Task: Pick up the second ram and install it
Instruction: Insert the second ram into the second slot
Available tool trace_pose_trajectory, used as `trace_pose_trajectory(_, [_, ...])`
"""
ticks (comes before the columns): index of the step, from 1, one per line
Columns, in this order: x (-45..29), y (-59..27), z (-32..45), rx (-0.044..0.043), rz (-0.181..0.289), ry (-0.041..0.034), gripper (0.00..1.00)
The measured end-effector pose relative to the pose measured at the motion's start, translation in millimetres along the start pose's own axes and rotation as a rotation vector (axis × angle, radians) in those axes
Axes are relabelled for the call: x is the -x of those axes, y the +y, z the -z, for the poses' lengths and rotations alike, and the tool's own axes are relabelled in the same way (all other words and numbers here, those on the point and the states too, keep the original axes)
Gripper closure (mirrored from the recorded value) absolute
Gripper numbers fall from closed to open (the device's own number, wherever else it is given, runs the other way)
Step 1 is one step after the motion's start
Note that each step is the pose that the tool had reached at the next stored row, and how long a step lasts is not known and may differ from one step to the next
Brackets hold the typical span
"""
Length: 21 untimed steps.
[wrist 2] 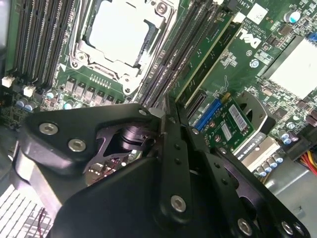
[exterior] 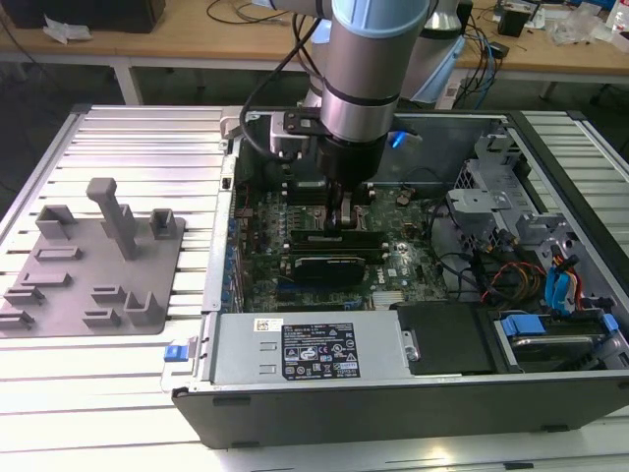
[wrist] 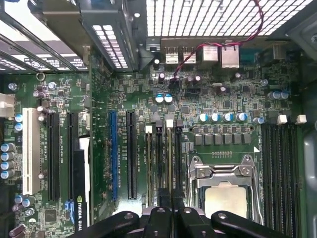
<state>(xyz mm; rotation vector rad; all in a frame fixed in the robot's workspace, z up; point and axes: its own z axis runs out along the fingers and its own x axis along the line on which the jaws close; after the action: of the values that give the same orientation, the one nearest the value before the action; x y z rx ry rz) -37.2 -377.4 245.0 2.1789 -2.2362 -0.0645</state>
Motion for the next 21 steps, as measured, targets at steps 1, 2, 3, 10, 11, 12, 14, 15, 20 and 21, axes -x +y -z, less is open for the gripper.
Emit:
trace_pose_trajectory(1, [0.0, 0.0, -0.7, -0.0016, 0.000, 0.0000, 0.90])
trace_pose_trajectory(2, [0.0, -0.1, -1.3, -0.0032, 0.000, 0.0000, 0.90])
trace_pose_trajectory(3, [-0.1, -0.1, -1.5, -0.0041, 0.000, 0.0002, 0.90])
trace_pose_trajectory(10, [1.1, 2.8, -3.9, -0.0183, 0.002, -0.0005, 0.90])
trace_pose_trajectory(11, [1.3, 2.8, -4.3, -0.0184, 0.003, -0.0003, 0.90])
trace_pose_trajectory(12, [1.3, 2.8, -4.4, -0.0183, 0.004, -0.0001, 0.90])
trace_pose_trajectory(14, [1.3, 2.8, -5.4, -0.0190, 0.009, -0.0004, 0.90])
trace_pose_trajectory(15, [1.3, 2.8, -5.5, -0.0190, 0.009, -0.0003, 0.90])
trace_pose_trajectory(20, [2.1, 2.8, -6.2, -0.0191, 0.009, -0.0005, 0.90])
trace_pose_trajectory(21, [2.4, 2.8, -6.3, -0.0191, 0.009, -0.0005, 0.90])
